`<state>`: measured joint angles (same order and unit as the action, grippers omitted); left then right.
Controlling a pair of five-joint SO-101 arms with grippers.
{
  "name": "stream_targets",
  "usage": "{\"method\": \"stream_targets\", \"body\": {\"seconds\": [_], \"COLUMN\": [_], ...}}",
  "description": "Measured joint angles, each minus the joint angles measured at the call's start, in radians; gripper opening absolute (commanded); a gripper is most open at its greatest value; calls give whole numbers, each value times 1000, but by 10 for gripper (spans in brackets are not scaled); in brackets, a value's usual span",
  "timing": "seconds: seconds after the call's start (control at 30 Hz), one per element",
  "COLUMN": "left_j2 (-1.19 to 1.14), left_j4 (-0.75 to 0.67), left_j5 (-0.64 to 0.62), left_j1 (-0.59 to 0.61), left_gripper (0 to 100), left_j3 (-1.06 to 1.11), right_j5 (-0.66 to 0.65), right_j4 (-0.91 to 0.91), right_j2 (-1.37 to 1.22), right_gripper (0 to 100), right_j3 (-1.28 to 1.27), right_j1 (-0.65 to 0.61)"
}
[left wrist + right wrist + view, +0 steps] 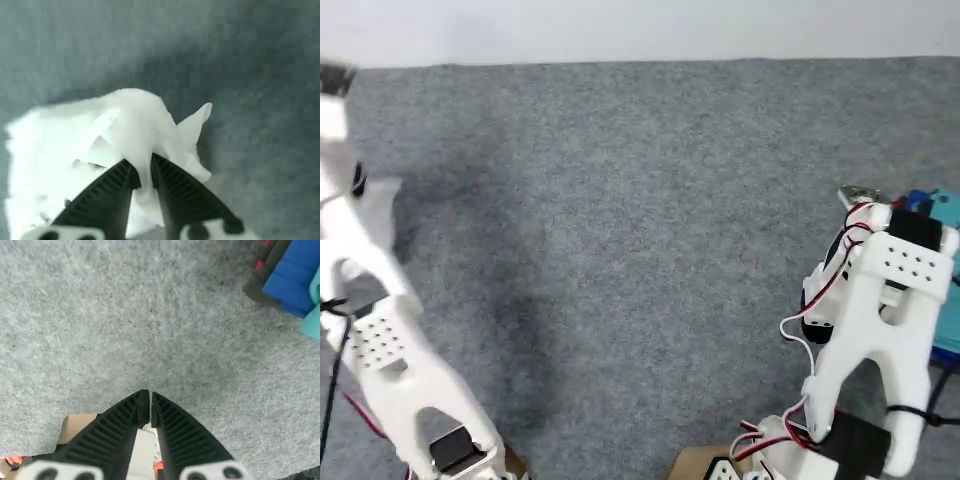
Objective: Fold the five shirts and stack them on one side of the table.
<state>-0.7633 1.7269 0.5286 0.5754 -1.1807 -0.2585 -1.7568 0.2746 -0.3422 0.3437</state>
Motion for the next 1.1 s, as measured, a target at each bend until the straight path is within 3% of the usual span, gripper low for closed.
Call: {"method": "stream_targets", "body": {"seconds": [0.17, 0.47, 0.53, 0.63, 0.8, 0.97, 1.1], "left_j2": [258, 710, 775, 804, 746, 586, 430], "left_j4": [5, 8, 8, 8, -11, -153, -196], "left_j5": [-81, -146, -158, -166, -166, -132, -63], "left_j1": [-221, -749, -783, -727, -503, -273, -157], "left_gripper": [4, 4, 4, 4, 10, 138, 145], "left_j3": [60, 183, 210, 330, 664, 990, 1071], "right_j5": [0, 0, 0, 0, 0, 0, 0], "right_j4": [0, 0, 0, 0, 0, 0, 0], "right_j2": [71, 104, 104, 104, 104, 104, 104], "right_gripper": [10, 10, 10, 10, 10, 16, 70], "right_j3": [0, 0, 0, 0, 0, 0, 0], "right_j1": [0, 0, 0, 0, -35, -169, -302]}}
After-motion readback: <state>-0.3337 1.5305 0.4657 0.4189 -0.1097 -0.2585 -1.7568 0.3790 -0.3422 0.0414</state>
